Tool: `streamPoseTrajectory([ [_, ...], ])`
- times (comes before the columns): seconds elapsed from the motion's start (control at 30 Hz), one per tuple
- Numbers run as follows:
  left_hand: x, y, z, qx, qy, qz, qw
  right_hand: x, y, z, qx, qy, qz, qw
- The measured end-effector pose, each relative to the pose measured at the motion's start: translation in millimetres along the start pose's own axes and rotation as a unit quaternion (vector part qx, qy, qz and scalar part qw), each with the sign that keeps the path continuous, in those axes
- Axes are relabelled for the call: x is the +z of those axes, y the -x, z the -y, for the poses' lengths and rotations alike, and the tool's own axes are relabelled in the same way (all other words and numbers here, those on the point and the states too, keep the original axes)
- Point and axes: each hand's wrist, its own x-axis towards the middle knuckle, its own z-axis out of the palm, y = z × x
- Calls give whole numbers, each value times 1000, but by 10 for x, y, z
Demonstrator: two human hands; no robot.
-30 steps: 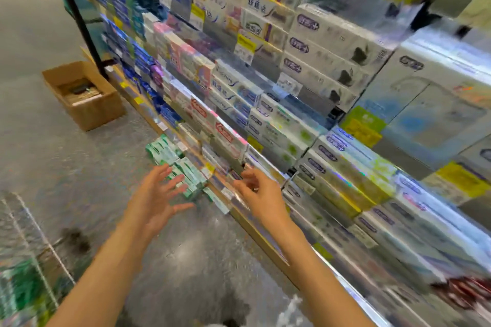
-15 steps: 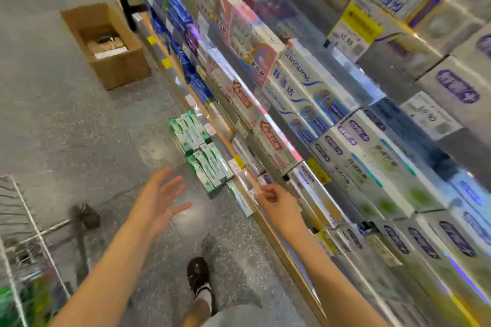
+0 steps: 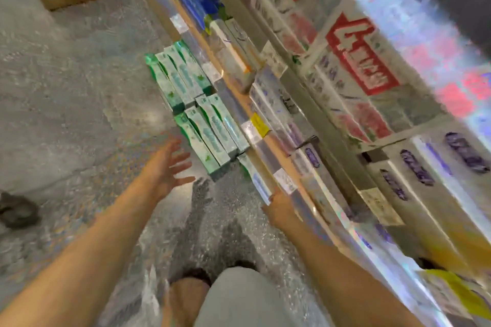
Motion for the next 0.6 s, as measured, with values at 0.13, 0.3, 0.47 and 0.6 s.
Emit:
streamPoseTrajectory([
  [0.13,130,-989,424,0,-12,-31,999,574,-816,-194,-52,116,-12,992],
  [0.3,203,-1805,728,14,-15,-53,998,1290,-1622,-301,-138,167,-98,971],
  [0.47,190,-2068,916,16,-21,-17,1000,1600,-2020,-424,-81,241,-151,955],
  [0.6,212,-2217,1031,37,-8,-5,999,1725,-2085,-492,-101,239,-179,949],
])
